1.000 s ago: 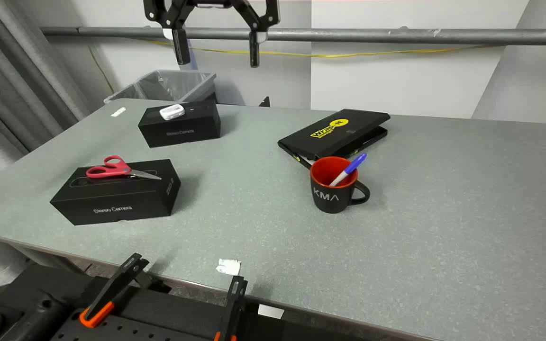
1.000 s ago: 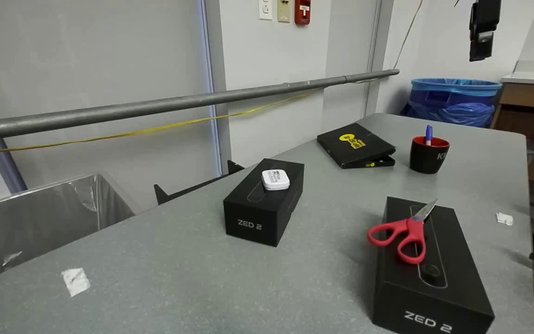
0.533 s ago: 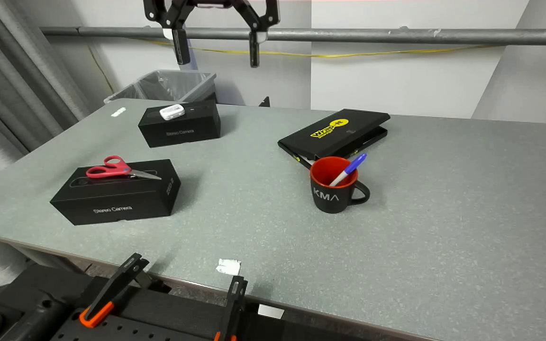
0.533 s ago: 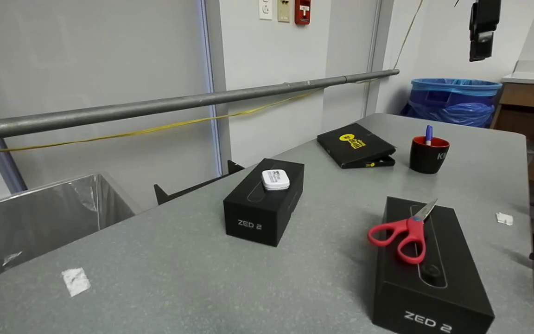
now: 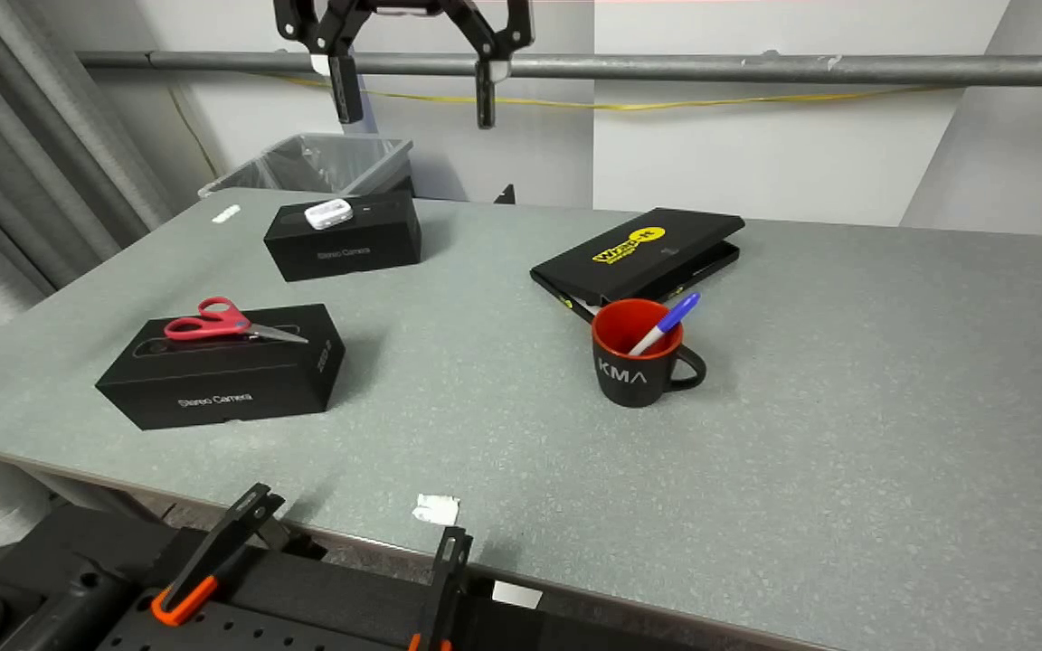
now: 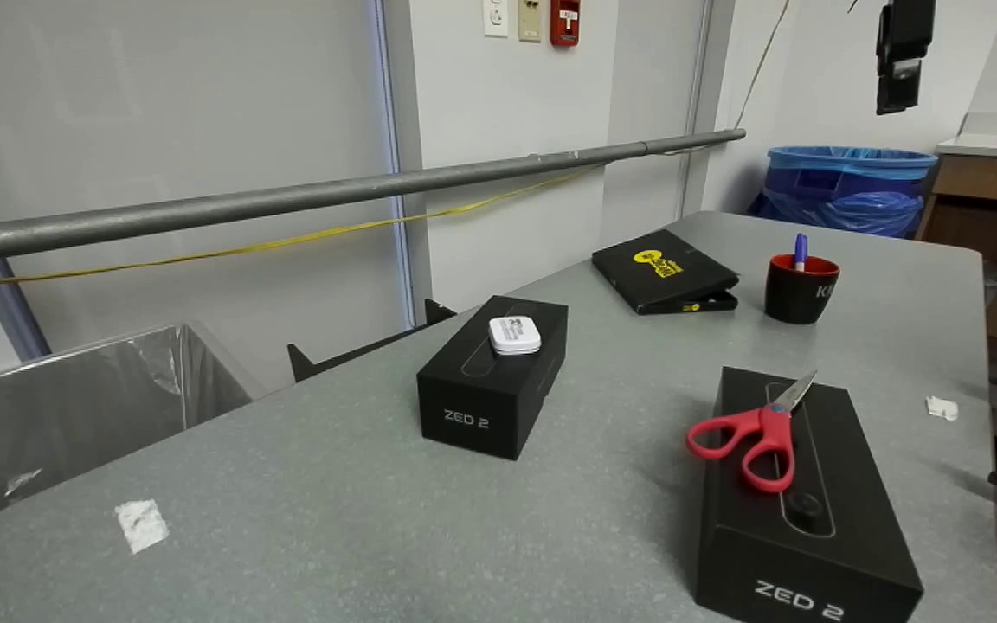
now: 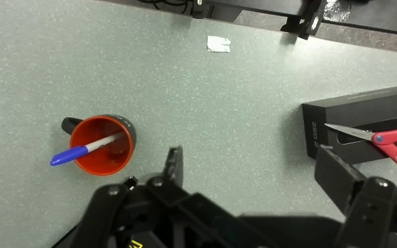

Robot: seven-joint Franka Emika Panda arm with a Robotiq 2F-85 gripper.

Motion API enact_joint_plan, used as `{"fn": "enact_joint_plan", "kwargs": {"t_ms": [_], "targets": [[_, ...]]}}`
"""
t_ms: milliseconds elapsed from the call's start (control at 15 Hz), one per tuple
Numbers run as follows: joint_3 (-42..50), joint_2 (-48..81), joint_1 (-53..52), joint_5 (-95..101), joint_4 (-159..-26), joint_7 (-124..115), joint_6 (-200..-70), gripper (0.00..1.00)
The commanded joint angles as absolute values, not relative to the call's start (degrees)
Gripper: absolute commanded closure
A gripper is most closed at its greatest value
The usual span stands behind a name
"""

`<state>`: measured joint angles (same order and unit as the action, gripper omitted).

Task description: Remove the marker from the mug and put it on the counter

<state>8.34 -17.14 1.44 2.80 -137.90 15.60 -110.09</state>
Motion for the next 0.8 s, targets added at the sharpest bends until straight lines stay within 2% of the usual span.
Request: {"fn": "enact_joint_plan", "kwargs": {"t_ms": [0, 600, 733], "targets": [[7.56, -16.85, 2.43, 3.25, -138.19, 14.52, -111.84, 0.0], [11.91, -7.4, 10.62, 4.7, -138.87, 4.25, -134.84, 0.0], [12.87, -4.21, 12.57, 5.97, -138.14, 1.42, -136.4, 0.0]]}}
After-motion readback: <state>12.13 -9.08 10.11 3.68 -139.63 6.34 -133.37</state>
